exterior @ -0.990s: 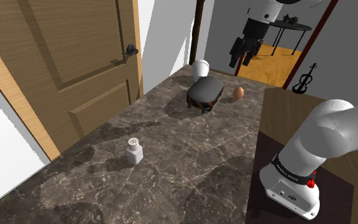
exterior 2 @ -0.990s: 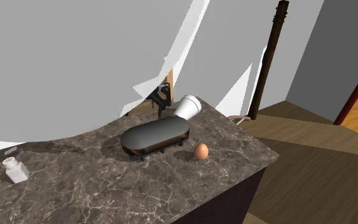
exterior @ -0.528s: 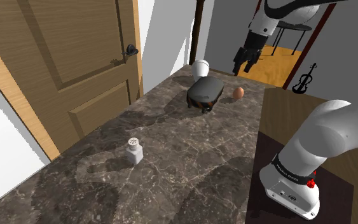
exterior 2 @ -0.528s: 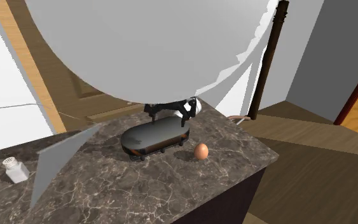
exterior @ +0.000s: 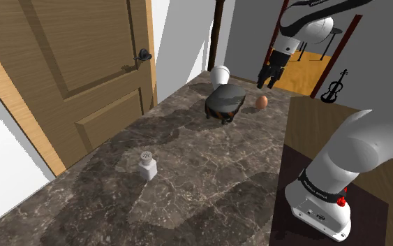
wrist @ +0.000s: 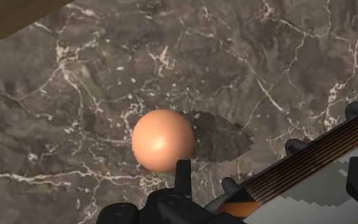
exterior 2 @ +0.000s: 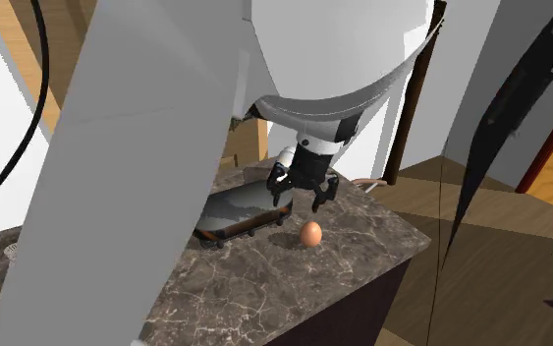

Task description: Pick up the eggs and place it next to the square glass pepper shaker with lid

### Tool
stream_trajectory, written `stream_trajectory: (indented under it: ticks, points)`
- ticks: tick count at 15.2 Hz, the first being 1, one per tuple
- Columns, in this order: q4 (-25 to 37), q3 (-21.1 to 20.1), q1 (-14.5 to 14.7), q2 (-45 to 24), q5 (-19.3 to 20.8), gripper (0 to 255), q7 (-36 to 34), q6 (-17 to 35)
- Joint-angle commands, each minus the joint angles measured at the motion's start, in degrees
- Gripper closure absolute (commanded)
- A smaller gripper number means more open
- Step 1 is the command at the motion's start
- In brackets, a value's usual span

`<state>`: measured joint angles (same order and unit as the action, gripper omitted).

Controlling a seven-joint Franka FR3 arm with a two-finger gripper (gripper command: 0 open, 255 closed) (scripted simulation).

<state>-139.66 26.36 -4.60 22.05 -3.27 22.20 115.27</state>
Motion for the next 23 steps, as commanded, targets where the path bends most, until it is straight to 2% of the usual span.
stream_trajectory:
  ticks: [1,6,14,21,22,23]
  points:
    - [1.51,2.76,0.33,-4.4,-1.74,0,3.85,1.36]
    - [6.17,8.15,0.67,-15.81,-8.2,0,13.69,3.11]
    - [2.7,7.8,1.4,-18.78,-11.16,0,15.7,8.82]
    - [2.71,7.8,1.4,-18.78,-11.16,0,15.7,8.81]
    - [2.71,7.8,1.4,-18.78,-11.16,255,15.7,8.81]
    - [2.71,7.8,1.4,-18.78,-11.16,255,15.7,8.81]
